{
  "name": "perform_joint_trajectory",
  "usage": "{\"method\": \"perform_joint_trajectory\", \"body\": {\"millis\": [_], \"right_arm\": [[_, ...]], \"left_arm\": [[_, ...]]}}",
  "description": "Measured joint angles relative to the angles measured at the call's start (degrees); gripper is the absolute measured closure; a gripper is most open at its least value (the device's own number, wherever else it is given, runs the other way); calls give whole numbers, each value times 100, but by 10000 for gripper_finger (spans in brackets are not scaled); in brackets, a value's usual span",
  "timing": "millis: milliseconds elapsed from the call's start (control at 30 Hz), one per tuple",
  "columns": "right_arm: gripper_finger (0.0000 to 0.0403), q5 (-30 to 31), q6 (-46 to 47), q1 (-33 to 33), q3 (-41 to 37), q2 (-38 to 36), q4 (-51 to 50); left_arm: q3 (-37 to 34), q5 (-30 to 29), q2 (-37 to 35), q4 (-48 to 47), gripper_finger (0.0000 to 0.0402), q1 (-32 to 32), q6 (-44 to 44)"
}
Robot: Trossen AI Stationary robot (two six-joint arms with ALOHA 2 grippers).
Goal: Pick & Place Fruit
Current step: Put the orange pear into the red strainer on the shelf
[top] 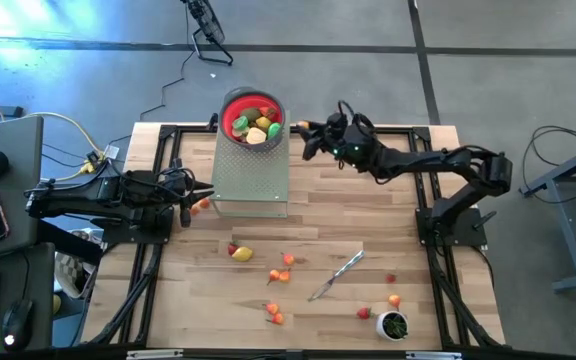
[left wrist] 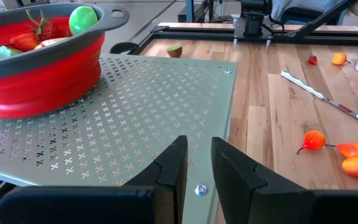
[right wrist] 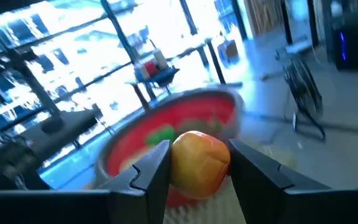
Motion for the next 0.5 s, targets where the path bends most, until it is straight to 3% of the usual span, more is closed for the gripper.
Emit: {"method": "perform_joint_trajectory", "body": {"millis": [500], "right_arm": [[257,-3,-991,392,1364,889,-95]], "left_arm": [[0,17,1,11,334,1,-2]]}}
